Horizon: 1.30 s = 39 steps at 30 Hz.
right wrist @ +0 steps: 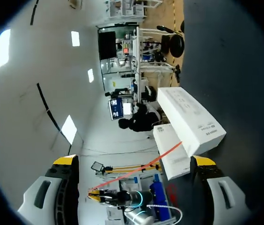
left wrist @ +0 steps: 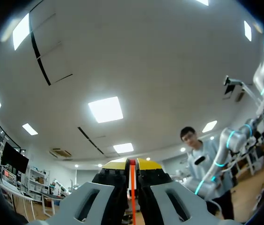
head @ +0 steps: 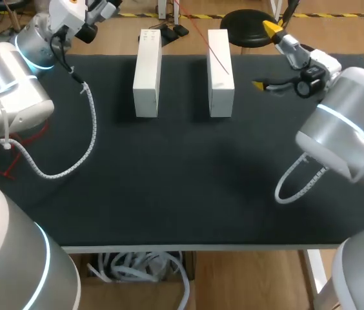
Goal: Grab the tape and strap the tape.
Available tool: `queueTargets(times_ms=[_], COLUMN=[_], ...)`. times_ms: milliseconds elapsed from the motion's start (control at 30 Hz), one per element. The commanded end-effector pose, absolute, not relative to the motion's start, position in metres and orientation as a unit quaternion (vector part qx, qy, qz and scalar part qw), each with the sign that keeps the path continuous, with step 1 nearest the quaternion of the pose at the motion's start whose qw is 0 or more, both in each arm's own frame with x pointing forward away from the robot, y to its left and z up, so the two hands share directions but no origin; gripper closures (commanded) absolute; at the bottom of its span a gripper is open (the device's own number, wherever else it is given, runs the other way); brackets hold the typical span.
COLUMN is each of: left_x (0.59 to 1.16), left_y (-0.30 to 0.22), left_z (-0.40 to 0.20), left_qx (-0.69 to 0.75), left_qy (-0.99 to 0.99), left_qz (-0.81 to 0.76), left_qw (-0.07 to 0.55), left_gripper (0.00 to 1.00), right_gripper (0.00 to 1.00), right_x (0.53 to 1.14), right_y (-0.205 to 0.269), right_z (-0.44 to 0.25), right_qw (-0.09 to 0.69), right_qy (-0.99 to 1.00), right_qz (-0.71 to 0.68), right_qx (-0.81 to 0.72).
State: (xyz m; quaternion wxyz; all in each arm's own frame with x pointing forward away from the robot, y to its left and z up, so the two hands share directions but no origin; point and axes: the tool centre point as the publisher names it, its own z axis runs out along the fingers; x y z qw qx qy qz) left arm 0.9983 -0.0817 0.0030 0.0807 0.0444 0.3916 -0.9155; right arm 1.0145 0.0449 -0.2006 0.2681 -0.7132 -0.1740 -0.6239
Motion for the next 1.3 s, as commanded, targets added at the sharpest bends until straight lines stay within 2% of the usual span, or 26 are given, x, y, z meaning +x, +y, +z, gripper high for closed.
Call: queueTargets(times_ms=[33, 500, 867, 1300], left_x=[0.999, 0.999, 0.999, 0.999], left_y=[-0.081, -0.081, -0.081, -0.081], left_z=[0.002, 0.002, 0.002, 0.002], left_qx=[0.046, 0.046, 0.046, 0.046], left_qy=[0.391, 0.391, 0.391, 0.391], left_qz=[-0.916, -0.916, -0.916, -0.916], left_qw=[0.080, 0.080, 0.080, 0.080], left_gripper=[1.00, 1.00, 1.00, 1.00], right_gripper=[0.00, 0.00, 0.00, 0.00], right_x=[1.013, 1.013, 1.004, 1.009], right_y=[0.046, 0.046, 0.054, 0.079], right_z=[-0.204, -0.204, -0.203, -0.197], right_qw=[0.297, 0.297, 0.368, 0.395], right_qy=[-0.129, -0.129, 0.068, 0.130], right_qz=[-0.618, -0.618, -0.622, -0.619], right_qx=[-0.717, -0.717, -0.688, -0.667])
